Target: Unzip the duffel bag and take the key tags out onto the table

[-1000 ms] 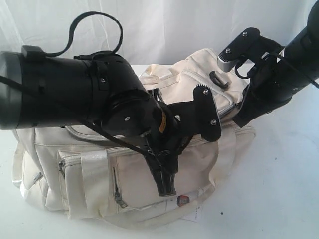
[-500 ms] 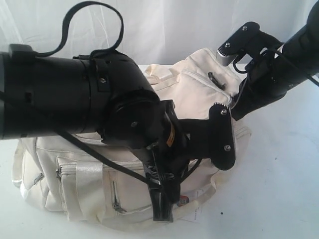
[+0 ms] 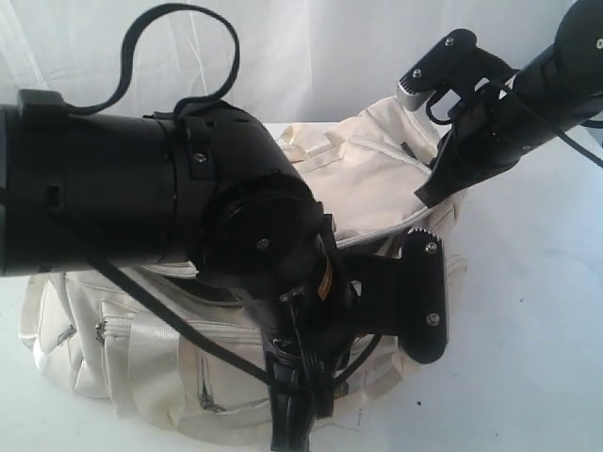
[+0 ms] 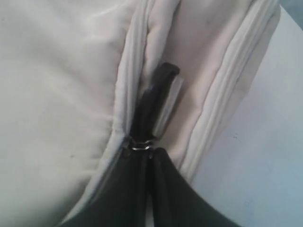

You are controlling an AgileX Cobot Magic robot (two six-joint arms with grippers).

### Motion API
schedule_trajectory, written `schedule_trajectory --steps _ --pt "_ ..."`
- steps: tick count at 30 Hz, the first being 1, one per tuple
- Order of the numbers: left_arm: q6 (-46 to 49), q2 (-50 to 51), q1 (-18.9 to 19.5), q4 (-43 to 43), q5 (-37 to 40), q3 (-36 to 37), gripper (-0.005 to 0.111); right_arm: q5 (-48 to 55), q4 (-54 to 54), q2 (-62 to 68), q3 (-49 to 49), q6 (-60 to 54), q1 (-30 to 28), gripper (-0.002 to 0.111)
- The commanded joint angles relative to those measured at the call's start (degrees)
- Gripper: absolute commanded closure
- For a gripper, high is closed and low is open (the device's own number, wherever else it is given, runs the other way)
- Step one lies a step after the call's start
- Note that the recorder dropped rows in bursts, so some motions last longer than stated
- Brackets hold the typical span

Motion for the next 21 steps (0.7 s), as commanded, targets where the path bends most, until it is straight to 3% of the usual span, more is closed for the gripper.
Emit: schedule_trajectory --steps 1,21 --pt "1.6 -0.4 -1.4 -5.0 11.7 0.8 0.107 -3.8 -2.5 1.7 -3.9 -0.3 -0.8 0.108" --pt "8.3 -0.5 -1.4 -13.4 12.2 0.8 0.107 -2.3 -2.5 13.8 -20.0 -0.6 -0.8 0.108"
